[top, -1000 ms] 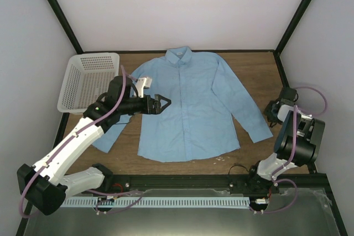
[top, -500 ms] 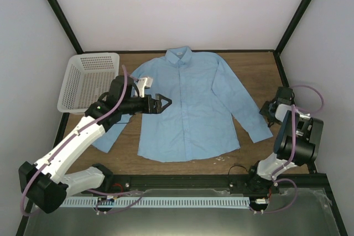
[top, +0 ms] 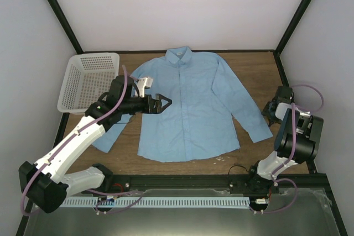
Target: Pin the brooch onto the clothing
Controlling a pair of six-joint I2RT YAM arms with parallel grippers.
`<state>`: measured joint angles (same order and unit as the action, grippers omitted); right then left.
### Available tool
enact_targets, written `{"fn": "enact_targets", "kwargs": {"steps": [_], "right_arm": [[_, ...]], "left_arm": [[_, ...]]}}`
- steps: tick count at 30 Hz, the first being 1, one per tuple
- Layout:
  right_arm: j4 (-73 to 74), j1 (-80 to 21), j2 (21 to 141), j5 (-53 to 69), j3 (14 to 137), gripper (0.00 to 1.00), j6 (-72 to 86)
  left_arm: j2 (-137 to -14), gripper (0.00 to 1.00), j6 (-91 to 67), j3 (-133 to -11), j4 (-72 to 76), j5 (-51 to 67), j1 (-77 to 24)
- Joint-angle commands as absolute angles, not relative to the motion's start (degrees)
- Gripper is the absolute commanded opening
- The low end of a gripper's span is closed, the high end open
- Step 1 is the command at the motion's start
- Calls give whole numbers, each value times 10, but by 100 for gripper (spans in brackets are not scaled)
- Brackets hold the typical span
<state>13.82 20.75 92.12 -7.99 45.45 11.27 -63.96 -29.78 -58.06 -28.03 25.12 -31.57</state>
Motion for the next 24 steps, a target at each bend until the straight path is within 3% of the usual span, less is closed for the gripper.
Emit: {"fn": "enact_targets", "kwargs": {"steps": [1, 6, 24], "right_arm": [[142, 204, 929, -94, 477, 52, 111], [139, 204, 920, -96, 475, 46, 112], [136, 198, 879, -98, 454, 42, 121]], "left_arm": [[-640, 100, -295, -601, -284, 255, -318], [-637, 100, -294, -600, -286, 252, -318], [-633, 100, -292, -600, -284, 254, -318]]}}
